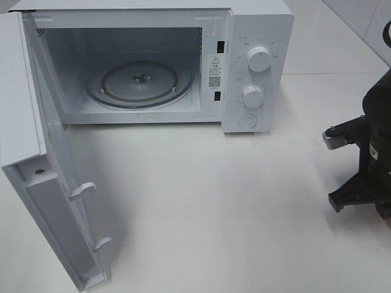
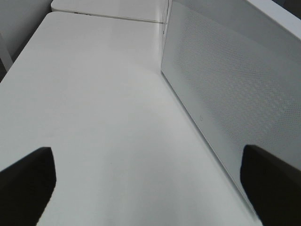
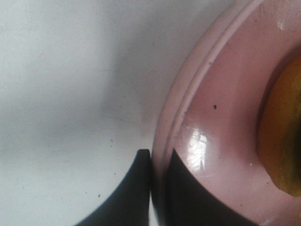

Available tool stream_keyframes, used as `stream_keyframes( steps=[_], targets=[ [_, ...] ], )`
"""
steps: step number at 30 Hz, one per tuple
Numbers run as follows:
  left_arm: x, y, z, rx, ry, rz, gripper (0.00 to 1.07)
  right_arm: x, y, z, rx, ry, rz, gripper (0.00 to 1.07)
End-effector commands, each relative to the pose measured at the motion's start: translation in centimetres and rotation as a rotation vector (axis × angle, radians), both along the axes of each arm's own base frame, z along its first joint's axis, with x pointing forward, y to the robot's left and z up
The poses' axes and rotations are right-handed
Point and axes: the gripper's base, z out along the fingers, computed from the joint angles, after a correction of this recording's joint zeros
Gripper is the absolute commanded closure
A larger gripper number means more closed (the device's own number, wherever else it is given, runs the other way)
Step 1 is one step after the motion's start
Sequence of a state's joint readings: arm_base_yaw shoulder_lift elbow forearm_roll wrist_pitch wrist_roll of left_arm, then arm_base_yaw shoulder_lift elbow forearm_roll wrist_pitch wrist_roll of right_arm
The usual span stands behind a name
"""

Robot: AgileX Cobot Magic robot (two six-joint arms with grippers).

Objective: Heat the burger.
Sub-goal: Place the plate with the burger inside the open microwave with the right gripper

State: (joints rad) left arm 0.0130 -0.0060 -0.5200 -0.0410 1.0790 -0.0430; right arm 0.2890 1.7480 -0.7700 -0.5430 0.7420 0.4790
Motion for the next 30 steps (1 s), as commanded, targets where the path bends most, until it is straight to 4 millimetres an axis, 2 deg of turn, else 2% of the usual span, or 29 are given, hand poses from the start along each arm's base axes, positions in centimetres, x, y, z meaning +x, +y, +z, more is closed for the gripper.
stream_keyframes(
  steps=[1,14,19,30],
  targets=[
    [-0.2,-0.1,0.0,-0.006,-0.022,0.000,0.07,-0.3,-0.1,1.0,-0.081,-0.007,0.024,1.07],
    [-0.2,-0.1,0.0,-0.006,-0.022,0.000,0.07,-1.4,0.5,2.7,-0.124,-0.025,0.047,1.07],
    [-0.2,-0.1,0.0,-0.006,-0.022,0.000,0.07,-3.5,0.8,2.9,-0.136,-0.019,0.074,1.07],
    [-0.2,-0.1,0.0,-0.006,-0.022,0.000,0.07,-5.8,1.5,3.5,-0.133,-0.047,0.124,1.07]
  ],
)
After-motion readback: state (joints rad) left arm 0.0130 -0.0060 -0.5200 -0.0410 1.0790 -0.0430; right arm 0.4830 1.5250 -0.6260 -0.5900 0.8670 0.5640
